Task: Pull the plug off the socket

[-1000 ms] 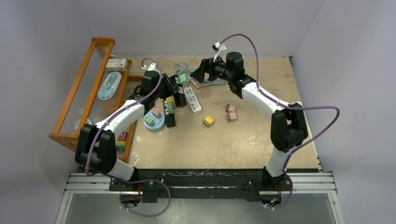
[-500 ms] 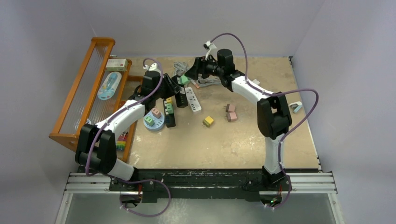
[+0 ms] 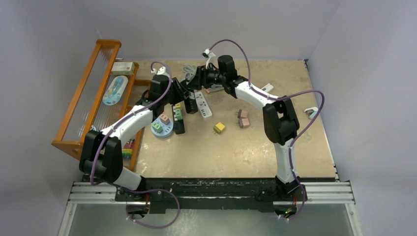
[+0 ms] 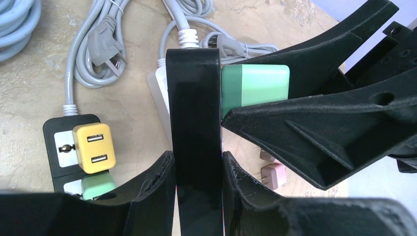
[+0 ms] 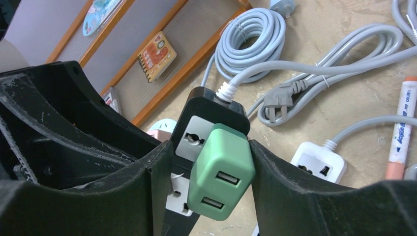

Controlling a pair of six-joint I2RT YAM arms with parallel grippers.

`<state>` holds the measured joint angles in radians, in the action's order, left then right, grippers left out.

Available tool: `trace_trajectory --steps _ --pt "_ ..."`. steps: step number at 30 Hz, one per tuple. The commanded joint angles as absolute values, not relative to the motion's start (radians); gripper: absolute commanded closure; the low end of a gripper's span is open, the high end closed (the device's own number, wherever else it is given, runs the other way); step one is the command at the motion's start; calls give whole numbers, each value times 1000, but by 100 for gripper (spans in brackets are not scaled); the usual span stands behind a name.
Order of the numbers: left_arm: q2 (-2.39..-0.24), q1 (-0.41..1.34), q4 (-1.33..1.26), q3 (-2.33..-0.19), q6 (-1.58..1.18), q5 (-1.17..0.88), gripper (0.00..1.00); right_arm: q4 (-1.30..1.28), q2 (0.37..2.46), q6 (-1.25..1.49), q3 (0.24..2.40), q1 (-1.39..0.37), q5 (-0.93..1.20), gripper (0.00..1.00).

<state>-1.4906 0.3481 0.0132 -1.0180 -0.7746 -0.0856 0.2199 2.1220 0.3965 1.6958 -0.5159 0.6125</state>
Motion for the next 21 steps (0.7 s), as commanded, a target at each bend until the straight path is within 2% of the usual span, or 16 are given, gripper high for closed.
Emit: trace_trajectory --steps 1,3,8,16,21 --pt "-1475 352 -93 -1034 -784 -100 100 219 2108 405 1713 -518 633 45" --pt "-1473 352 -94 -1034 -784 -100 100 218 2106 407 1708 -517 631 55" --pt "-1473 351 -93 -1032 -784 -94 100 206 2102 405 1711 -518 625 98" --pt "-1474 352 -43 -1034 -784 -4 100 141 2001 311 1671 -516 566 100" --pt "-1484 350 -20 -1040 -787 24 100 65 1878 174 1612 -531 225 100"
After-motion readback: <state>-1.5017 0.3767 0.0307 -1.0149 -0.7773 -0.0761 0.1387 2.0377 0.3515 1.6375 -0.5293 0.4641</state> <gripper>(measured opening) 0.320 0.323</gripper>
